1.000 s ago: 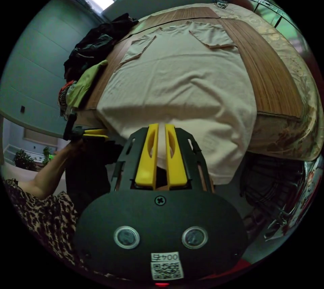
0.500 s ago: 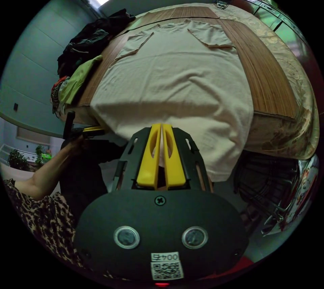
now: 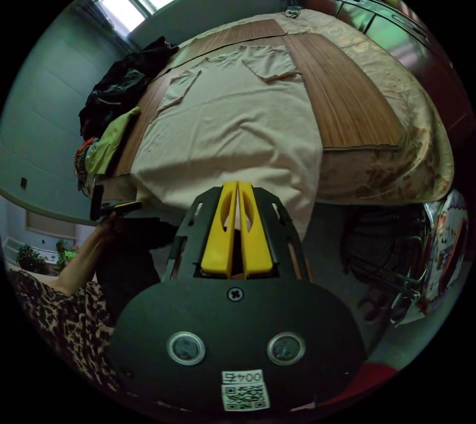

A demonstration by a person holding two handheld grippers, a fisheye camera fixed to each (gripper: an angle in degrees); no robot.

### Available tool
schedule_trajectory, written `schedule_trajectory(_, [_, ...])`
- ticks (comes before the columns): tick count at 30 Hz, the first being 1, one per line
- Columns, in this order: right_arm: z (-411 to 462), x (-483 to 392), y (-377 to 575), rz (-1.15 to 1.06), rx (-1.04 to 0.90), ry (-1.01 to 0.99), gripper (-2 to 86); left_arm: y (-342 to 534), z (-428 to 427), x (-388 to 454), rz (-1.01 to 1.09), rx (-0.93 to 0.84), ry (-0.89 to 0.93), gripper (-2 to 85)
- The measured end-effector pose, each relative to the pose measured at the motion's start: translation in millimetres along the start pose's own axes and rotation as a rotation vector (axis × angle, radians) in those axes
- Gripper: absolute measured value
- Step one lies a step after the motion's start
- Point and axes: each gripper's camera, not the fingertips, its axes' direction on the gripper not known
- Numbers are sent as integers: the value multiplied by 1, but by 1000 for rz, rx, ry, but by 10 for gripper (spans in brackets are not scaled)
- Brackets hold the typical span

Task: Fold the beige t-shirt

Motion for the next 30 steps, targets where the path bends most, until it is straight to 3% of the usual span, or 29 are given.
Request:
schedule_trajectory(7, [-26, 98, 28, 186, 18, -7, 60, -4, -111, 52, 60, 106, -35, 31])
schedule_trajectory(12, [-11, 186, 60, 442, 5, -346, 78, -32, -152, 83, 69, 141, -60, 30])
schedule_trajectory(16, [25, 251, 102, 645, 23, -737, 125, -59, -168, 100, 71, 146, -28, 30])
schedule_trajectory(20, [48, 286, 133, 753, 86, -892, 150, -75, -176, 109, 73, 122, -43, 29])
schedule_trajectory(30, [68, 317, 131, 587, 133, -1023, 163, -109, -178, 108, 39, 65, -35, 26])
